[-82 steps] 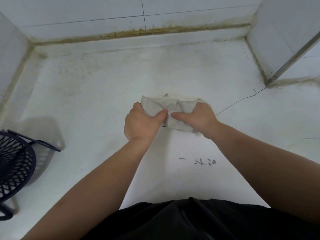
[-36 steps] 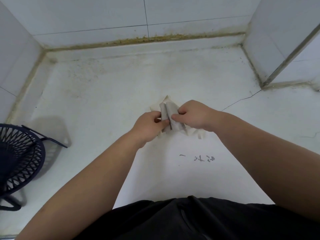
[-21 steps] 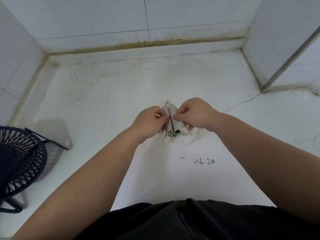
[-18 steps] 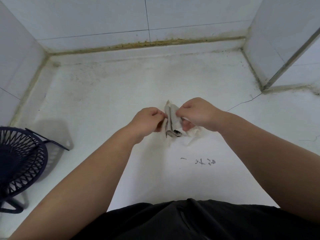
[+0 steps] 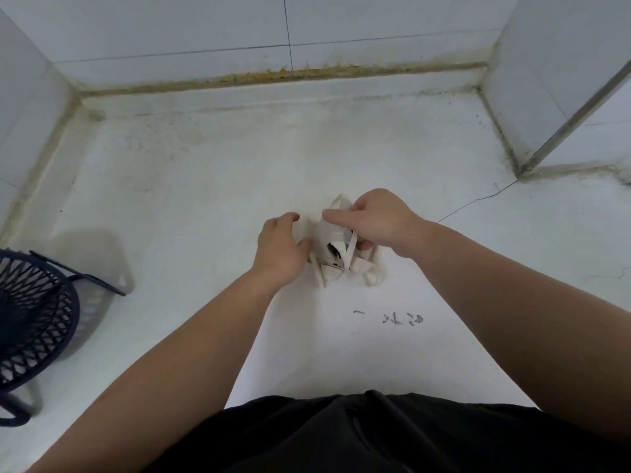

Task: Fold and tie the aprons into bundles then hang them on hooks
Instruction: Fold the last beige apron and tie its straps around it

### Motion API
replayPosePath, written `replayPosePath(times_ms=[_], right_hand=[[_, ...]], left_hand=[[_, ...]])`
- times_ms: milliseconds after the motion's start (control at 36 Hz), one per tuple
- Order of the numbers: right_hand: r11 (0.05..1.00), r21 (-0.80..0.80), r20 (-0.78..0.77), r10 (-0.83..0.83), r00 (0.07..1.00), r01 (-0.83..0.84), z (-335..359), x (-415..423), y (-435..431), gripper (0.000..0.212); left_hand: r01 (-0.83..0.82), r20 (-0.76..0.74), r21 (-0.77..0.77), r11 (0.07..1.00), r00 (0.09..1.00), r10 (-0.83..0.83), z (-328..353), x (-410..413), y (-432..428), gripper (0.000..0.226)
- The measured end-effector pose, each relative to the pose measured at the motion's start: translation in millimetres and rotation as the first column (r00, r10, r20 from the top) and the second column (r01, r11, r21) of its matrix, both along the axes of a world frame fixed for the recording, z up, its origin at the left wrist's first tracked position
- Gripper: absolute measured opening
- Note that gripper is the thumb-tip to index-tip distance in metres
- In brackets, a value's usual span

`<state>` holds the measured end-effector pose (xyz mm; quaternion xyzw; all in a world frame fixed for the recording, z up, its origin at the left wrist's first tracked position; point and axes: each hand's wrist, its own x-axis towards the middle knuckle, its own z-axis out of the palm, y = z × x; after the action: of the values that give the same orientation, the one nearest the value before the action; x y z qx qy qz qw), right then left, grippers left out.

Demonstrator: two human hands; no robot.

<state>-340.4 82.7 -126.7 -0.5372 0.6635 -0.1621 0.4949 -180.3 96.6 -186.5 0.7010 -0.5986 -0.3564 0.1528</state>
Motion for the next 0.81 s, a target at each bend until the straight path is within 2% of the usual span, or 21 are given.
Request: replayPosePath(times_ms=[83,167,222,278,361,444,500,556,667,806], right_hand=[[0.999,-0.019,-0.033,0.034,0.999,-0.034,-2,1,-1,0.019],[0.999,-0.025,-0.056,0.046,0.997,-0.047,-4,-1,-2,0.014],[0.999,-0.021,-0.081,0.048,0.996,-0.05,-3,-2,-3,0.017],[0.999,-0.014,-0.097,0.051,0.994,-0.052,-4,-3,-4,0.025],[0.998,-0.007,-0.091,0.054,0.994,-0.055,-6,-3,-6,0.02],[0.998,-0.025,-0.079,0.058,0.995,-0.06,-8,-4,-6,0.006],[0.997,-0.035,-0.083,0.058,0.995,-0.061,-7,-7,-5,0.004],[0.998,-0.034,-0.089,0.047,0.995,-0.05,-6,-11,-6,0.011],[0.998,-0.055,-0.119,0.03,0.992,-0.037,-3,-18,-7,0.005],[0.996,-0.074,-0.132,0.049,0.99,-0.059,-6,-18,-5,0.015]], left_hand=[[0.019,-0.025,0.088,0.996,1.0,-0.017,1,-8,-8,0.051],[0.019,-0.043,0.195,0.981,0.999,-0.011,-1,-14,-13,0.05],[0.016,-0.038,0.224,0.974,0.999,-0.007,-4,-13,-16,0.038],[0.012,-0.135,0.287,0.958,0.99,0.028,-2,-12,-18,0.018],[-0.006,-0.21,0.394,0.919,0.973,0.096,1,-11,-20,0.029],[-0.009,-0.132,0.472,0.882,0.988,0.081,5,-13,-19,0.04],[0.011,-0.07,0.498,0.867,0.997,0.027,10,-14,-17,0.046],[0.018,-0.067,0.477,0.879,0.998,0.016,14,-15,-17,0.046],[0.039,-0.085,0.276,0.96,0.996,-0.016,18,-14,-19,0.039],[0.123,-0.308,0.169,0.978,0.949,-0.066,28,-24,-12,0.026]])
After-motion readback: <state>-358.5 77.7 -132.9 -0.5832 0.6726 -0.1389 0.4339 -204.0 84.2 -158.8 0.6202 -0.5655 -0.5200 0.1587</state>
